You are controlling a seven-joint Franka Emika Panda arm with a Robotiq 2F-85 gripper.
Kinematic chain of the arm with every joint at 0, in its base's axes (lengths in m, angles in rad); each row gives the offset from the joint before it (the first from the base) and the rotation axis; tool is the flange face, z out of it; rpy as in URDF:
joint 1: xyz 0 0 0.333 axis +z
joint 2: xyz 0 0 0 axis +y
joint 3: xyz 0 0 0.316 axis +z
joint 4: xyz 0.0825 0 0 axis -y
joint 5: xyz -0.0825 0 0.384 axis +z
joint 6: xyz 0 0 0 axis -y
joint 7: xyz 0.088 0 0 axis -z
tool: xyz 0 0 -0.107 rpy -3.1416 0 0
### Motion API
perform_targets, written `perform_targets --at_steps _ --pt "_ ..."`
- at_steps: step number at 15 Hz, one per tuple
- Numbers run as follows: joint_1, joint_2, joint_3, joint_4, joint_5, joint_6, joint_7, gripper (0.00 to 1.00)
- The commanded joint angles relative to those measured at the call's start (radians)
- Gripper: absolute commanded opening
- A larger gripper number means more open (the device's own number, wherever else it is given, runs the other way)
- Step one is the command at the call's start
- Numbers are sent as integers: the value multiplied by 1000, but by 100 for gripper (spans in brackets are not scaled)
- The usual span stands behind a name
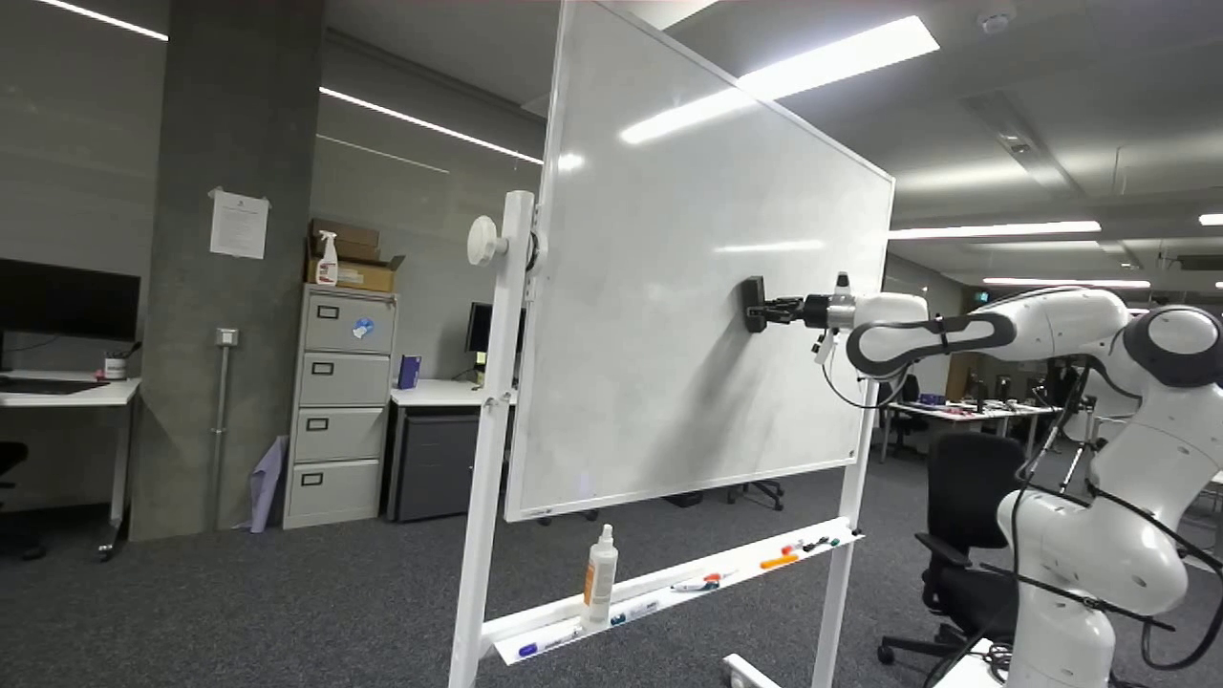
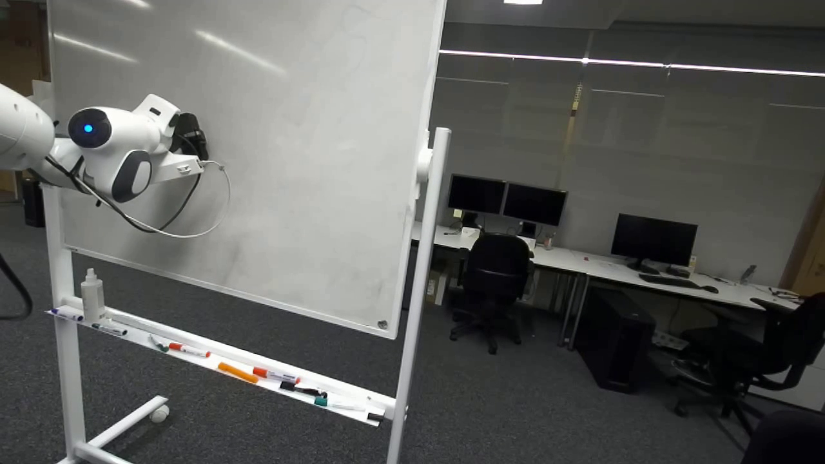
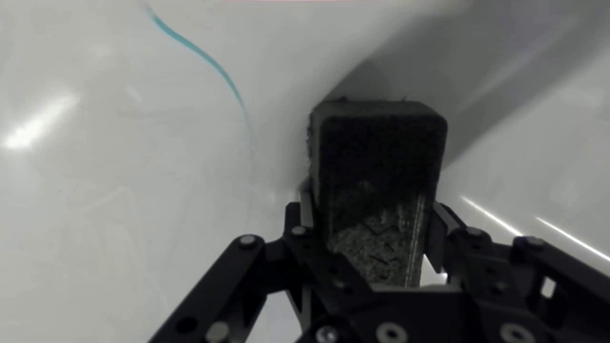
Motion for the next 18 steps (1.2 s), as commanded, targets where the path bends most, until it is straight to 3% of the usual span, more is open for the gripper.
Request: perform_targets --at_steps 1,8,9,10,11,12,13,14,15,16,18 --pt "23 -22 -33 53 -13 0 -55 31" --pt "92 -101 -137 75 -39 0 -128 31" --pt "73 -93 -153 71 -141 0 -18 31" --pt "85 -101 -174 62 -167 0 -14 31" --pt "106 -117 -180 45 -100 0 -89 31" --pt "109 -120 -193 38 -108 0 -84 31" --pt "99 -109 -218 38 -206 0 8 31" --pt "119 -125 -222 21 -126 0 -84 31" --pt "102 -111 -243 22 -225 0 13 31" --pt "104 -113 -257 12 -238 0 15 31" --pt "116 -127 -270 -13 -172 0 -60 31"
